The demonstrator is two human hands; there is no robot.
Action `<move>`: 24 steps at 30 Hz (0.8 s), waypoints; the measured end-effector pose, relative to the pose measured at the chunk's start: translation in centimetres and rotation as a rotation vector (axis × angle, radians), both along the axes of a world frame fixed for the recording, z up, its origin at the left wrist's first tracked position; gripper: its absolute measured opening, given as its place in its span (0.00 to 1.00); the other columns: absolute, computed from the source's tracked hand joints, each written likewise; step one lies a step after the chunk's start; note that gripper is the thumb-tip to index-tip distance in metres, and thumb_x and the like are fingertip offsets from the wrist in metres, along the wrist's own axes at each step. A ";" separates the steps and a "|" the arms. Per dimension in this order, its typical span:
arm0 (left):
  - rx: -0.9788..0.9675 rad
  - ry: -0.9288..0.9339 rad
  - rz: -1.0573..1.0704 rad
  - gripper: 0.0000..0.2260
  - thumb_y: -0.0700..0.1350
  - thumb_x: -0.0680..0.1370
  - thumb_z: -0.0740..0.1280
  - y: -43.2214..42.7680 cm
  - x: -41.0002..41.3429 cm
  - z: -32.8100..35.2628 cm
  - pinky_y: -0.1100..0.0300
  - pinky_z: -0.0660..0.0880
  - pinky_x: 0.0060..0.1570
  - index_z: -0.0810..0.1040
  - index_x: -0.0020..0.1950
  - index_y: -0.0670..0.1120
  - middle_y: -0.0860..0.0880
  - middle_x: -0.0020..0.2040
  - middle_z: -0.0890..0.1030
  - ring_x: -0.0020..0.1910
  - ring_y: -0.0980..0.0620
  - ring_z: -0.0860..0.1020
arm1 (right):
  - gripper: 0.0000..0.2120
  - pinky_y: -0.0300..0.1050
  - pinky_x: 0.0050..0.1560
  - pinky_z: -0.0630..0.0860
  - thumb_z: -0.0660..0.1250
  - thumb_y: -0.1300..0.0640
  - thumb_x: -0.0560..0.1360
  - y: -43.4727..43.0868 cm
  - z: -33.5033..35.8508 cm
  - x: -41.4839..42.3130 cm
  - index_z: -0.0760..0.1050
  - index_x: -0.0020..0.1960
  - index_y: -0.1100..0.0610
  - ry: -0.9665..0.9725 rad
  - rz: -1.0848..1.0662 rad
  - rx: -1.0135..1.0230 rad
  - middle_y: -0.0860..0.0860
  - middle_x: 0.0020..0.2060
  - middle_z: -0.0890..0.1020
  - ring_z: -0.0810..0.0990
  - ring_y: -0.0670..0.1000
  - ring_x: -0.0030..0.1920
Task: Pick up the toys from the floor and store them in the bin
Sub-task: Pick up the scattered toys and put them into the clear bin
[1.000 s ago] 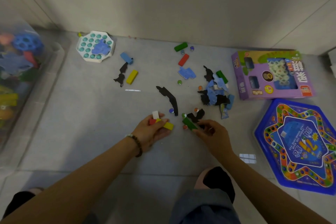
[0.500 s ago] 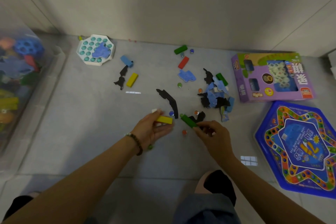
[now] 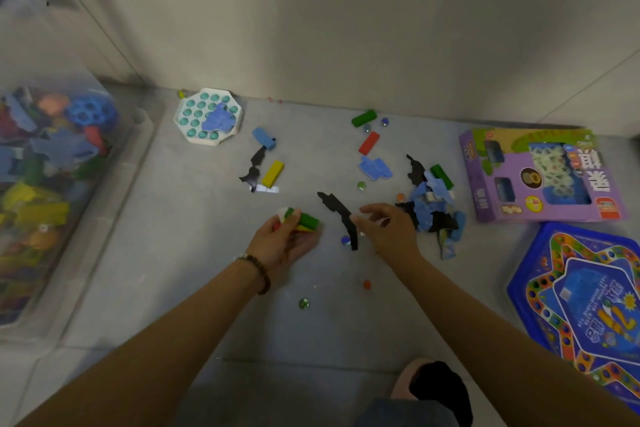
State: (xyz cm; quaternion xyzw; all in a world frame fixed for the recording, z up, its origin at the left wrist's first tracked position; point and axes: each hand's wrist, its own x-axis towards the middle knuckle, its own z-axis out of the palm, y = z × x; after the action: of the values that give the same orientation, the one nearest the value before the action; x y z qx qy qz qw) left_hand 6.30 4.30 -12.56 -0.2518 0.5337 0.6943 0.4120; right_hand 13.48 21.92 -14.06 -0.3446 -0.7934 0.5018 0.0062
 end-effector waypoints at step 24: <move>0.044 0.418 0.080 0.06 0.45 0.77 0.65 -10.6 -11.8 15.0 0.64 0.79 0.34 0.75 0.49 0.42 0.47 0.37 0.85 0.37 0.52 0.84 | 0.05 0.39 0.41 0.81 0.69 0.64 0.72 -10.7 17.1 -15.3 0.77 0.48 0.59 0.278 0.036 -0.689 0.54 0.40 0.84 0.84 0.47 0.37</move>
State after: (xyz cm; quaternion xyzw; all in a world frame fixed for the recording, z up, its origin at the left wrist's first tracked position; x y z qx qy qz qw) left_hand -5.52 -6.34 2.45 -0.1141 0.5817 0.7588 0.2697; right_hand -1.81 11.22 3.05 -0.2412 -0.5754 0.7814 -0.0112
